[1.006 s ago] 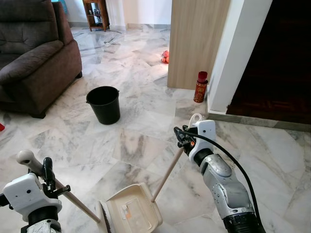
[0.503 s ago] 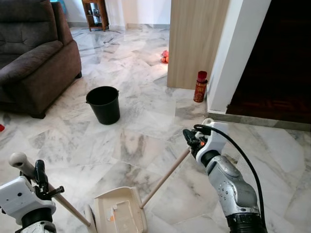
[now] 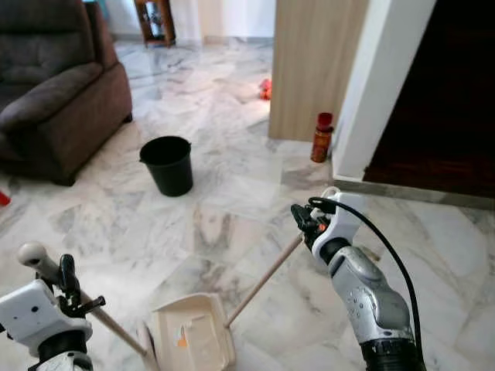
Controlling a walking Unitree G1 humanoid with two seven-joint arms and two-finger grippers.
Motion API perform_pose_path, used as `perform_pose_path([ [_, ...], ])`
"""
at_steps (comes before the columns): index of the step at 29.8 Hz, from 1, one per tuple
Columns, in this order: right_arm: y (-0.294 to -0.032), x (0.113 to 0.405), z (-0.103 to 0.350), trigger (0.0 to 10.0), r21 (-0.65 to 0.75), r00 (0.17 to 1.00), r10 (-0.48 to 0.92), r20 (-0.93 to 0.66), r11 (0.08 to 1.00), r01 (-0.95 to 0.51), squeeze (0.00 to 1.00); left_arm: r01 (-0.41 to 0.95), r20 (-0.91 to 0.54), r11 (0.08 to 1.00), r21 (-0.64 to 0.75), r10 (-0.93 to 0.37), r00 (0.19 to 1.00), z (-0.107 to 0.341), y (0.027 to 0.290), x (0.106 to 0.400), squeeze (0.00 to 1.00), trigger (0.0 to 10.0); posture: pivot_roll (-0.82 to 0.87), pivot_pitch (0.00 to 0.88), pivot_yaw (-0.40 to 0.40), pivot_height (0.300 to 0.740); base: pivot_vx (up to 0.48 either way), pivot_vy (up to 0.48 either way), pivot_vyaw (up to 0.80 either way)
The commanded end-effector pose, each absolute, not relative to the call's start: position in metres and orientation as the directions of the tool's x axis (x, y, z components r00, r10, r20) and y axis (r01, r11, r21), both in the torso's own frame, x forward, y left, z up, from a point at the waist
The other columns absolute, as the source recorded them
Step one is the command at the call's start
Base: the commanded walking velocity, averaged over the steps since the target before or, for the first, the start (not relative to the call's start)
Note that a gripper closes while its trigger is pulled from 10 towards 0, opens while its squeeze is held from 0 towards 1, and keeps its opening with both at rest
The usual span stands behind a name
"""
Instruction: Sweep floor
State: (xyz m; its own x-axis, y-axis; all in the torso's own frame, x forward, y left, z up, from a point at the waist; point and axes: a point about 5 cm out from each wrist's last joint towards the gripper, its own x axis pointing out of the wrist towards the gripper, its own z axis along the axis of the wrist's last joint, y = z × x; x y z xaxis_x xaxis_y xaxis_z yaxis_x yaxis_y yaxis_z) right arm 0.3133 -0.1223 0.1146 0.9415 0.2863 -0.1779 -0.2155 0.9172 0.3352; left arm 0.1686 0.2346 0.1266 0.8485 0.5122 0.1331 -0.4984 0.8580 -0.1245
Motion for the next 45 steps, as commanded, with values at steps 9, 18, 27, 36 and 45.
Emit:
perform_pose_path([
  [9,-0.1086,0.3159,0.1331,10.0,0.386,0.938,0.334,-0.088,0.88,-0.277,0.0,-0.477,0.161,0.865,-0.159,0.499,0.851,0.1342,0.23,0.1699,0.0,10.0,-0.04,0.043,0.058,0.74,0.0,0.0,0.8],
  [18,-0.1069,0.3168,0.1321,10.0,0.394,0.937,0.335,-0.093,0.877,-0.275,0.0,-0.463,0.168,0.875,-0.145,0.483,0.86,0.1347,0.2284,0.1706,0.0,10.0,-0.04,0.043,0.058,0.74,0.0,0.0,0.09],
  [27,-0.1066,0.3168,0.1324,10.0,0.389,0.938,0.335,-0.092,0.879,-0.276,0.0,-0.458,0.162,0.877,-0.144,0.478,0.863,0.1342,0.2275,0.1706,0.0,10.0,-0.04,0.043,0.059,0.74,0.231,0.0,0.0],
  [36,-0.107,0.3178,0.1337,10.0,0.391,0.941,0.328,-0.08,0.879,-0.273,0.0,-0.453,0.16,0.88,-0.14,0.472,0.867,0.1339,0.2263,0.1709,0.0,10.0,-0.04,0.042,0.059,0.74,0.264,0.0,0.0],
  [45,-0.1032,0.3188,0.135,10.0,0.382,0.94,0.334,-0.071,0.879,-0.284,0.0,-0.447,0.16,0.884,-0.138,0.466,0.87,0.1337,0.2263,0.1723,0.0,10.0,-0.03,0.035,0.062,0.74,0.266,0.0,0.0],
])
